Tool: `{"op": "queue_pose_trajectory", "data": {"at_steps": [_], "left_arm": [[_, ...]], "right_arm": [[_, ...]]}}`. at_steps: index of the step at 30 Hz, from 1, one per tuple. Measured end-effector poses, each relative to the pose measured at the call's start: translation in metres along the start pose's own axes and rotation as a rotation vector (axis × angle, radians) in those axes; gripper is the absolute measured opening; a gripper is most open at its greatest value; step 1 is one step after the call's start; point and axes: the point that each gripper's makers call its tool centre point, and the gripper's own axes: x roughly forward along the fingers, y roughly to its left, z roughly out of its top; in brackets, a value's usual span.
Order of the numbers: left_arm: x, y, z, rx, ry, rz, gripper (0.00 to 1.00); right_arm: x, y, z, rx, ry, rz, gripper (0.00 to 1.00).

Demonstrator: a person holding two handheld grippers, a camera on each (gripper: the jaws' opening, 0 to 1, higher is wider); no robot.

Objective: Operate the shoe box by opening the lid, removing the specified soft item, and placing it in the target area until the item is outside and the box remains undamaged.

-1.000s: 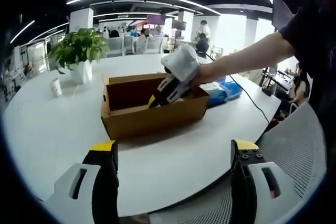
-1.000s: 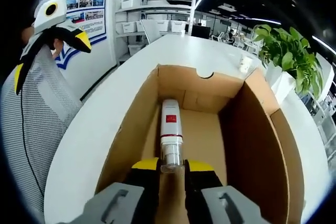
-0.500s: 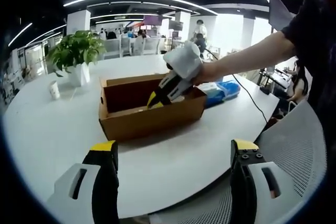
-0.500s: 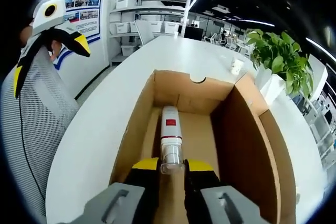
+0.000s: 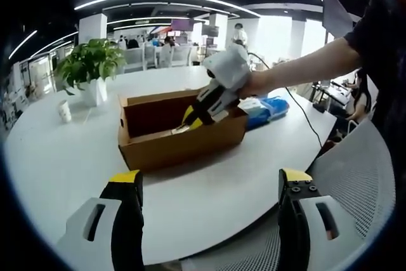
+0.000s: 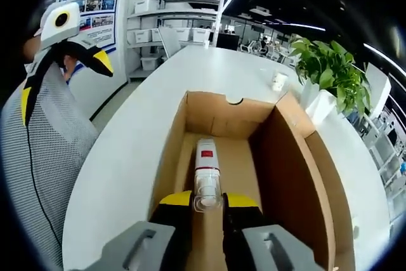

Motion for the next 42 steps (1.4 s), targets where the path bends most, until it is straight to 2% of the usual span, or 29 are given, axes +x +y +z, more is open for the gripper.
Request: {"op": "queue_pose_trajectory", "data": {"at_steps": [21, 30, 42], "left_arm": [[-0.001, -0.002, 0.000, 0.011, -0.004, -0.009, 0.87], [-0.001, -0.003, 0.000, 0.015, -0.001, -0.012, 0.86], [-0.001, -0.004, 0.000, 0.028, -0.001, -0.019, 0.86]], "right_arm": [[-0.030, -0.001, -0.008, -0.013, 0.026, -0.013, 0.12], [-0.043, -0.002, -0.017, -0.026, 0.070, -0.007, 0.12], [-0.065, -0.001, -0.024, -0.014, 0.094, -0.016, 0.12]]}}
